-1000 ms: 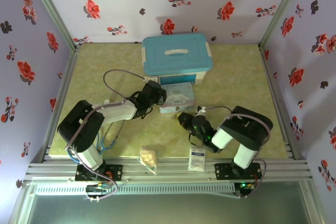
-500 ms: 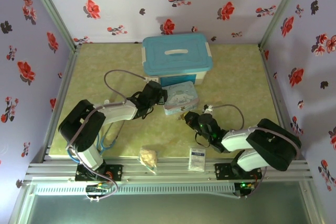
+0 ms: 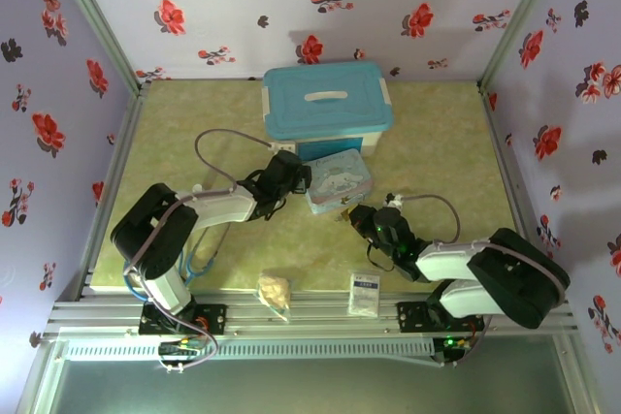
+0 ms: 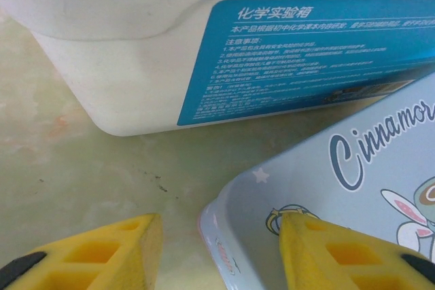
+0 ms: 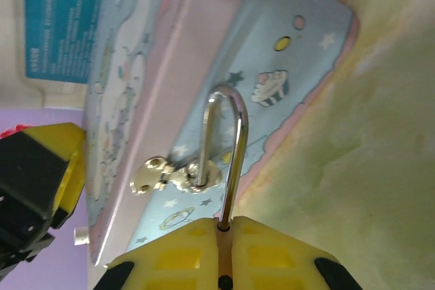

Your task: Unlock the padlock with the key

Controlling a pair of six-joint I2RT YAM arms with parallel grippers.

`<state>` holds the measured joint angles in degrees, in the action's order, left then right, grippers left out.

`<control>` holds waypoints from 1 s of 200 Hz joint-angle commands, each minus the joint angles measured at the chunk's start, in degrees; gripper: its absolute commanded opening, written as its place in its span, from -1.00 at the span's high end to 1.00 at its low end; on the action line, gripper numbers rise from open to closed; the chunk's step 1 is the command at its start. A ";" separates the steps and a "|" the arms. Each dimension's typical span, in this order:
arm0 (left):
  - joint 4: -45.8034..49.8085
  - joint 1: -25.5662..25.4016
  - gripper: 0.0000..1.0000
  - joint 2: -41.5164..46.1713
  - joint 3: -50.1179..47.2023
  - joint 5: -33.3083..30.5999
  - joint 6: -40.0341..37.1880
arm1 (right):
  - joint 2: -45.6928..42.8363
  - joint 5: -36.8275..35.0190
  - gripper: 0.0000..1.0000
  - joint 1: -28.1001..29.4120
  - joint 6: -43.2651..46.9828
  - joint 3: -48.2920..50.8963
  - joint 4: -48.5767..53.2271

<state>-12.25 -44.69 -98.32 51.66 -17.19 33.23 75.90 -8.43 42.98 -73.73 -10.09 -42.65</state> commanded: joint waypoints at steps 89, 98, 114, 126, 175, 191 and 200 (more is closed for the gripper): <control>11.45 -0.23 0.04 -4.83 -3.23 -3.24 -1.54 | 5.39 -20.95 1.00 7.99 -13.61 -1.82 -3.76; 11.63 -0.23 0.04 -4.73 -3.06 -3.26 -1.75 | 7.26 -21.20 1.00 7.99 -14.28 -2.23 -6.37; 11.74 -0.24 0.05 -4.60 -2.97 -3.29 -1.91 | 10.31 -21.06 1.00 7.99 -14.79 -3.58 -8.76; 11.87 -0.32 0.05 -4.44 -3.06 -3.25 -1.83 | 12.47 -20.72 1.00 7.91 -15.53 -4.23 -9.79; 12.23 -0.43 0.05 -3.97 -3.57 -3.91 -1.87 | 12.04 -16.21 1.00 3.12 -11.90 0.53 -17.25; 12.79 -0.31 0.05 -4.31 -2.76 -4.01 -2.17 | 7.08 -8.70 1.00 0.46 -7.50 -0.99 -7.93; 13.43 -0.33 0.05 -4.55 -2.00 -4.00 -2.43 | 3.53 -5.43 1.00 -1.09 -4.69 -1.36 -1.59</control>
<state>-12.88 -45.41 -98.63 51.66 -19.09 33.21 86.63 -22.46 45.06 -85.03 -10.07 -54.81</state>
